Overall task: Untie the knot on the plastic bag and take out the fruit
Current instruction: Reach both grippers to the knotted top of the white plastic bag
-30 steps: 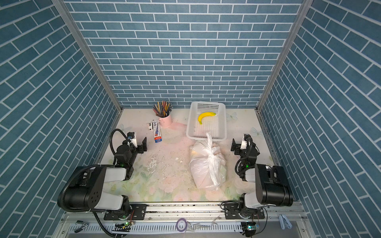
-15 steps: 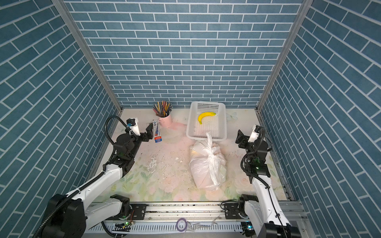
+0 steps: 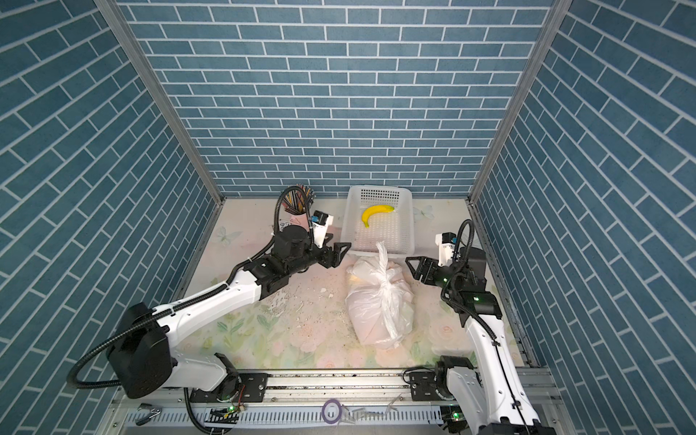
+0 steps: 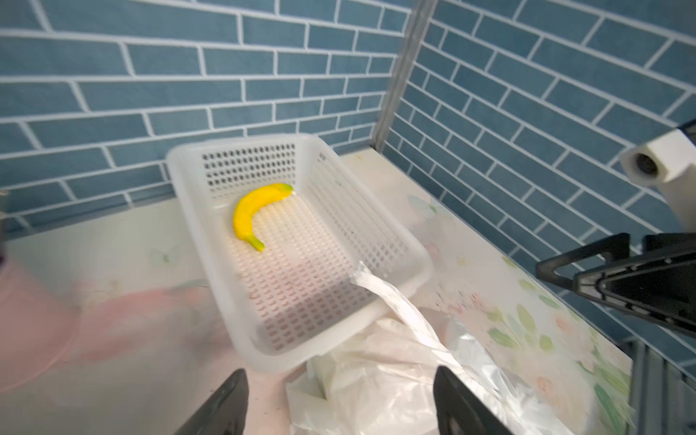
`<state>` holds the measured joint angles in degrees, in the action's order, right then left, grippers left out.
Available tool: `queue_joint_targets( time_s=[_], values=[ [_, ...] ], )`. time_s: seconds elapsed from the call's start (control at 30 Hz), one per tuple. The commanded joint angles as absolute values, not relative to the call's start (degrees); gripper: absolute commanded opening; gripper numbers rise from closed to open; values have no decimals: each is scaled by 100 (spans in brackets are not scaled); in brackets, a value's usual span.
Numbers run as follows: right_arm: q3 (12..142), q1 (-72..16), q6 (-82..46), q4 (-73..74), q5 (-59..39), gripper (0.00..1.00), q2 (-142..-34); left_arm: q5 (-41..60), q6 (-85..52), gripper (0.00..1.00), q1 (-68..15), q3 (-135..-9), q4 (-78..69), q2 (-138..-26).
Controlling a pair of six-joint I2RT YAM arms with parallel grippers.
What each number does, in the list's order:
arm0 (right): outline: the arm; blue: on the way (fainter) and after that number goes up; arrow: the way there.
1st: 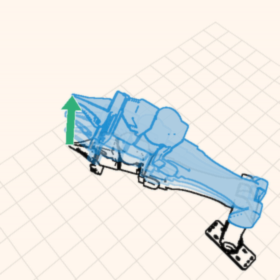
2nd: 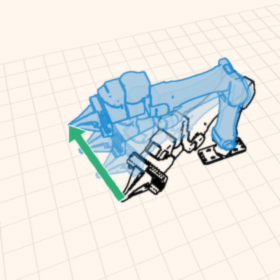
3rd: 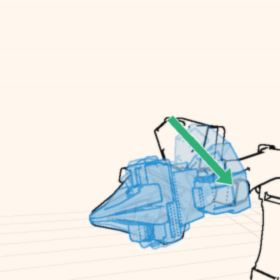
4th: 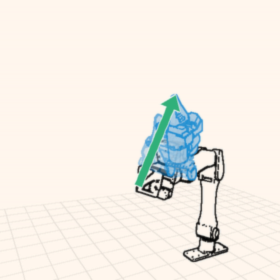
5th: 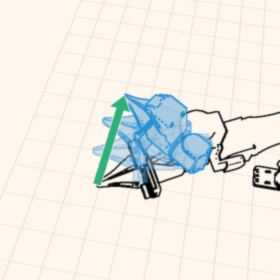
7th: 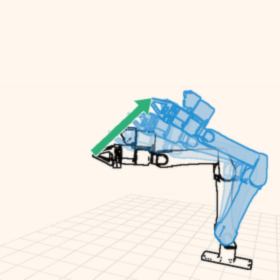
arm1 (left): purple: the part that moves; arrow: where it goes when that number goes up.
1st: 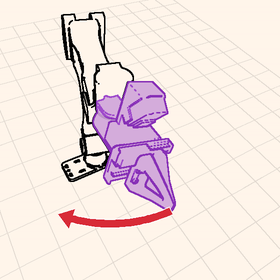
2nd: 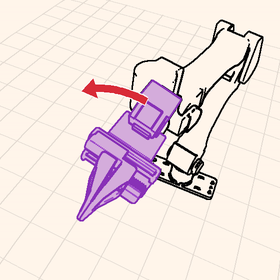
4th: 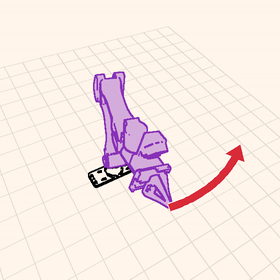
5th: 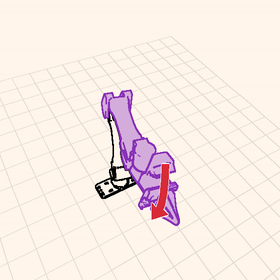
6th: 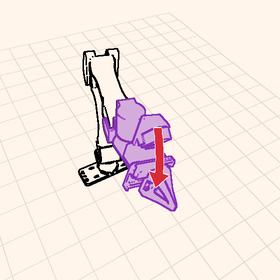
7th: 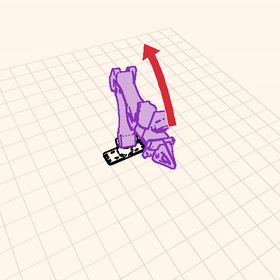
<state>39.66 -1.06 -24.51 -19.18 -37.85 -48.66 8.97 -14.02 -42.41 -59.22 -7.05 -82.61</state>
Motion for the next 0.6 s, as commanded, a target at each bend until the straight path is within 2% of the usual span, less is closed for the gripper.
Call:
queue_joint_targets(
  time_s=[0.0, 0.23, 0.57],
  values=[
    [3960, -268, -2624, -2305, -4434, 66, -4920, 1432, -1309, 74, -4519, -6307, 20, -8574],
    [3725, -736, -2565, -2494, -4256, 54, -5108, 1577, -1023, 69, -5044, -6648, 276, -9130],
    [3387, -1237, -2641, -2430, -3779, 44, -5369, 1834, -954, 67, -5356, -7000, 684, -9866]
  ],
)
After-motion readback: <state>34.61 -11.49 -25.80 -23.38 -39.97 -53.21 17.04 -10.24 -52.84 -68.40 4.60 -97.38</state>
